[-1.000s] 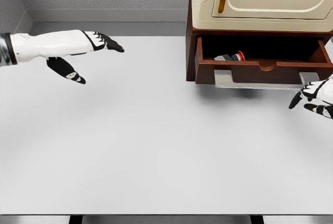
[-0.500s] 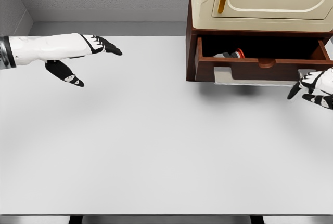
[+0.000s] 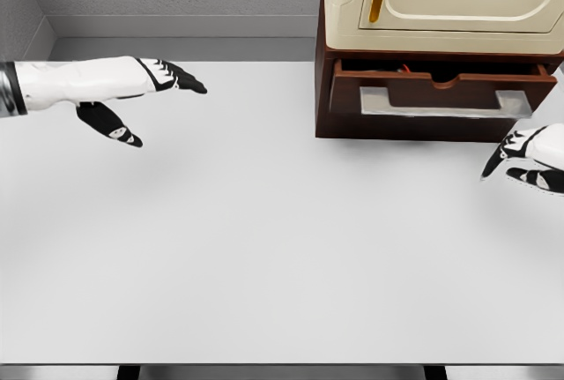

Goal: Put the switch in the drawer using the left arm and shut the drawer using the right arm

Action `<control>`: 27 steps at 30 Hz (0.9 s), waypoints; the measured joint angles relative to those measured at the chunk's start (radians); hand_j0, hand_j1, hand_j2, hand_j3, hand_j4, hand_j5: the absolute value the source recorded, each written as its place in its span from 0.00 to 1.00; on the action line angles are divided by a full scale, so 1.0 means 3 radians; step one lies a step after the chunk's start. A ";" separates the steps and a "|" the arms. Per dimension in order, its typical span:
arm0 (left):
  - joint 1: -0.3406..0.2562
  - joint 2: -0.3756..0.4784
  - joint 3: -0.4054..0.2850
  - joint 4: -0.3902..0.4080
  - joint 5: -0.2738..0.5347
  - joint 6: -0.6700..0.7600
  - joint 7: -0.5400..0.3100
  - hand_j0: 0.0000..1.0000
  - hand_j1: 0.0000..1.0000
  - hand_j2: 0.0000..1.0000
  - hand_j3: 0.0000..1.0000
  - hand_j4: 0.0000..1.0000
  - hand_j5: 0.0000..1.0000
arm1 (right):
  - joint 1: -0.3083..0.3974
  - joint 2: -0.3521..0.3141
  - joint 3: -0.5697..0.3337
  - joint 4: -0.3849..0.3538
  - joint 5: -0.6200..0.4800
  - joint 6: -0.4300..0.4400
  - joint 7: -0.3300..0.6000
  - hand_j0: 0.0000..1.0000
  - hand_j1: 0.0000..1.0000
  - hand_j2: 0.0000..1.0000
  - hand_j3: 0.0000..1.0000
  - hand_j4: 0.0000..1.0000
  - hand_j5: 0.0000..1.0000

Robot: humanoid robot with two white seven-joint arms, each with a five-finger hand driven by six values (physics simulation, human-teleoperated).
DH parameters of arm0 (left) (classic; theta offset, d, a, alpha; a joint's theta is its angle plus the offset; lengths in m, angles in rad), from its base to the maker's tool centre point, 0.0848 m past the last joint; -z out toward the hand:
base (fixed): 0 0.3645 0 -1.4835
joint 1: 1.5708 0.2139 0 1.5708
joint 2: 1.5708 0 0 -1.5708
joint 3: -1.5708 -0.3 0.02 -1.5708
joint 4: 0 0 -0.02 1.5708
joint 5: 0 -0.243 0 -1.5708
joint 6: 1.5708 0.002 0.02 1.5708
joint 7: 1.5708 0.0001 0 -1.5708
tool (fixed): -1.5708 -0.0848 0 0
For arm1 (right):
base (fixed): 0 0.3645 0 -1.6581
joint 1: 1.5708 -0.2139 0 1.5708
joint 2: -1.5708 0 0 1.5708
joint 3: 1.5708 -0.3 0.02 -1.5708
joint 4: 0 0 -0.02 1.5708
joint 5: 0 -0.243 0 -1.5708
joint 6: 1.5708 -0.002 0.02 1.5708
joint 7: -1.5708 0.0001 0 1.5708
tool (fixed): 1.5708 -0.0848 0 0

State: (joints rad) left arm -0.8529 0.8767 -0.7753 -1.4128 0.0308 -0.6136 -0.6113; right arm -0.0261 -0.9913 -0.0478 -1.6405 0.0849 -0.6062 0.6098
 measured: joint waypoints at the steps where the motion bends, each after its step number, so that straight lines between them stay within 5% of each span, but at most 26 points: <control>1: 0.0000 0.0000 0.0000 0.0000 0.0000 0.0000 0.0000 1.00 1.00 1.00 1.00 1.00 1.00 | -0.0010 0.0003 0.0020 0.0029 0.0020 -0.0007 0.0001 0.53 0.53 0.53 0.53 0.53 0.53; 6: 0.0000 0.0000 0.0003 0.0000 -0.0002 0.0000 0.0000 1.00 1.00 1.00 1.00 1.00 1.00 | -0.0353 0.0017 0.0203 0.0097 0.0053 -0.0019 0.0003 0.54 0.54 0.54 0.54 0.54 0.54; 27: 0.0000 0.0008 0.0012 0.0030 0.0000 0.0000 0.0000 1.00 1.00 1.00 1.00 1.00 1.00 | -0.0997 0.0143 0.0822 0.0549 0.0074 -0.0021 0.0008 0.54 0.54 0.54 0.54 0.54 0.54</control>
State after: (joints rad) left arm -0.8529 0.8789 -0.7717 -1.4037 0.0307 -0.6137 -0.6113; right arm -0.3252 -0.9483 0.1987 -1.4758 0.1071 -0.6125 0.6123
